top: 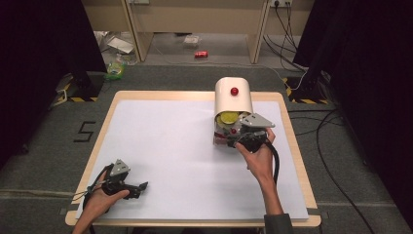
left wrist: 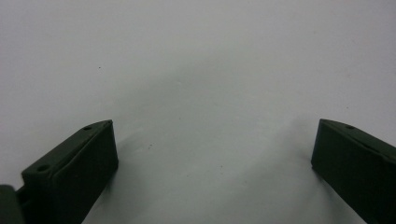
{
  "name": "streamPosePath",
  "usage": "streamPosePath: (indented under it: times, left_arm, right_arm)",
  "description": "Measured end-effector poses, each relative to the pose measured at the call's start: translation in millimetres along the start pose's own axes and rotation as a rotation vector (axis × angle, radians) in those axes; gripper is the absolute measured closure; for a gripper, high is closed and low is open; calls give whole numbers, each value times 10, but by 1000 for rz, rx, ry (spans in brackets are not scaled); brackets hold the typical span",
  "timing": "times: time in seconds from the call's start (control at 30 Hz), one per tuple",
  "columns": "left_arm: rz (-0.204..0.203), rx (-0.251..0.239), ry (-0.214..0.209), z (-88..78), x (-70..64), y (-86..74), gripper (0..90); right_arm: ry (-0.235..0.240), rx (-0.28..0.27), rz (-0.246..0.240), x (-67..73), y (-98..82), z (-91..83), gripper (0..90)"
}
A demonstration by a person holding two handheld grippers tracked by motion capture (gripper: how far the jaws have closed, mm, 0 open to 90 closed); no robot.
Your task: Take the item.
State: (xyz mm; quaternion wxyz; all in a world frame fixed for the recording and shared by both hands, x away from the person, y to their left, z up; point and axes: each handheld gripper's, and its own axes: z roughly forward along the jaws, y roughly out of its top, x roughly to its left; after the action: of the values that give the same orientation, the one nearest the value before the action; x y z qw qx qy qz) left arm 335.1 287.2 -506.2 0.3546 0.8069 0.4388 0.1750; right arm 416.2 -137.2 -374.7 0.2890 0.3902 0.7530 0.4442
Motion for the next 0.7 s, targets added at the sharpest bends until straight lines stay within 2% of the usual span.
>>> streamPosePath:
  times: [0.13, 0.7]
  left_arm:
    - [0, 0, 0, 0, 0, 0, 0]
    - [1, 0, 1, -1, 0, 0, 0]
  right_arm:
    - [18, 6, 21, -10, 8, -37, 212]
    - [46, 49, 0, 51, -37, -212, 247]
